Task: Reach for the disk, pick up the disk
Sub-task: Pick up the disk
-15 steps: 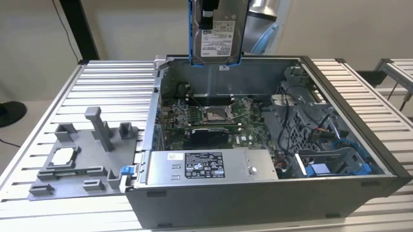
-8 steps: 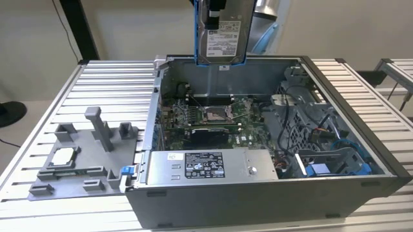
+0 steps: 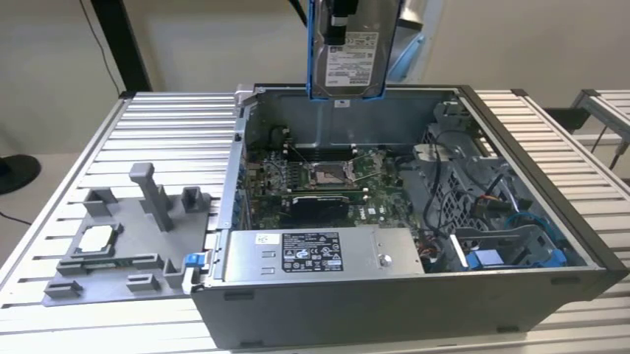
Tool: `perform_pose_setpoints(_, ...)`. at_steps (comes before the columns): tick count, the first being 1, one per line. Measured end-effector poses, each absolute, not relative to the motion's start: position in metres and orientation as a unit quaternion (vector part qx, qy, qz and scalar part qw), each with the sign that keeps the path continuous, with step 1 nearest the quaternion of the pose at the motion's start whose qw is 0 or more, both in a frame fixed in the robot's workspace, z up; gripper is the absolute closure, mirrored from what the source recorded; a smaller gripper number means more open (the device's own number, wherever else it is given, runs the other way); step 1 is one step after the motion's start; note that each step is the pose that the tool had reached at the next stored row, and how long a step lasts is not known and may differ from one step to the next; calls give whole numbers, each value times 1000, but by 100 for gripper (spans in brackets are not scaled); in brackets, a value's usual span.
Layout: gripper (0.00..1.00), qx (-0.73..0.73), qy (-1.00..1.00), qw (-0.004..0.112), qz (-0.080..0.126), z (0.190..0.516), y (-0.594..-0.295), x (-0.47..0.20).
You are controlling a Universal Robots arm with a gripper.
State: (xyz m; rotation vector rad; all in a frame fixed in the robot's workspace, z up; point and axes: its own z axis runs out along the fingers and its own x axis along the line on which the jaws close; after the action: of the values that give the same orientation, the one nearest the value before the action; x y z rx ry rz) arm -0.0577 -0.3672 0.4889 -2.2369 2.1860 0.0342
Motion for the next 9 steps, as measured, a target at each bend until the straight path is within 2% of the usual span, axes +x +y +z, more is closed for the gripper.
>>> perform_pose_setpoints(9, 100, -715, 699, 7, 11, 489, -367, -45)
